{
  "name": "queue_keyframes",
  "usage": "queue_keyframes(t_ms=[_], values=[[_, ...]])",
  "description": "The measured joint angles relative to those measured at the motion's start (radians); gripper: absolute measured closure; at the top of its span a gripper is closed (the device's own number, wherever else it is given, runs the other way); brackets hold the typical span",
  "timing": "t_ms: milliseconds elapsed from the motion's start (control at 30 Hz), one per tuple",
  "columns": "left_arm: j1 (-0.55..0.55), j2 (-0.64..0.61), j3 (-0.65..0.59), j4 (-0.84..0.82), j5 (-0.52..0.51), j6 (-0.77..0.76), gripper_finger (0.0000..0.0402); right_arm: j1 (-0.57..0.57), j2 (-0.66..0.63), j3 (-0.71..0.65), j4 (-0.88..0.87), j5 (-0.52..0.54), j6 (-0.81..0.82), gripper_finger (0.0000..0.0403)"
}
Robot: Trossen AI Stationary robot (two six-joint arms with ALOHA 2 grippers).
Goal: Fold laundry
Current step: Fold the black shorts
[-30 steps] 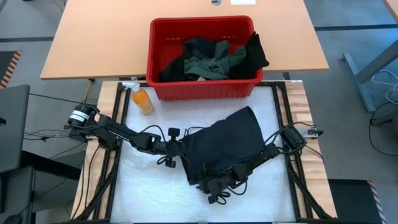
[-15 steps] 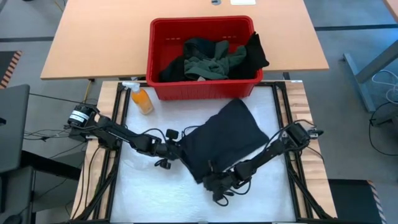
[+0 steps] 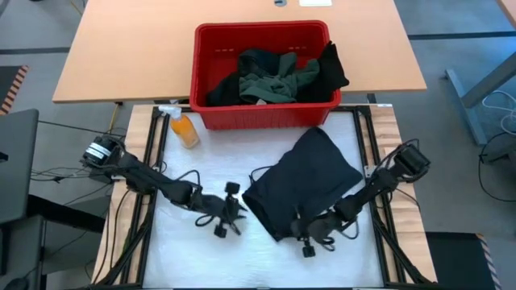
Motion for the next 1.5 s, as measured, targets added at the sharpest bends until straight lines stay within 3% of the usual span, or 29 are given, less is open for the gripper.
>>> queue_keyframes(t_ms=[167, 333, 433, 667, 1233, 1500], values=[[-0.055, 0.122, 0.01, 0.255, -0.09, 0.336, 0.0318, 0.023, -0.017, -0.052, 0.05, 0.05, 0.015, 0.0377], [-0.078, 0.272, 0.103, 0.272, -0.102, 0.573, 0.0318, 0.017, -0.01, -0.051, 0.09, 0.057, 0.015, 0.0377], [-0.087, 0.359, 0.181, 0.258, -0.12, 0.612, 0.0318, 0.011, -0.01, -0.051, 0.097, 0.06, 0.019, 0.0377], [-0.096, 0.471, 0.32, 0.23, -0.277, 0.672, 0.0318, 0.005, -0.01, -0.05, 0.114, 0.06, 0.023, 0.0377], [-0.1, 0.477, 0.343, 0.113, -0.307, 0.564, 0.0318, -0.003, -0.01, -0.049, 0.122, 0.09, 0.031, 0.0377], [-0.173, 0.427, 0.344, 0.075, -0.473, 0.65, 0.0313, -0.003, -0.011, -0.049, 0.122, 0.109, 0.04, 0.0377]])
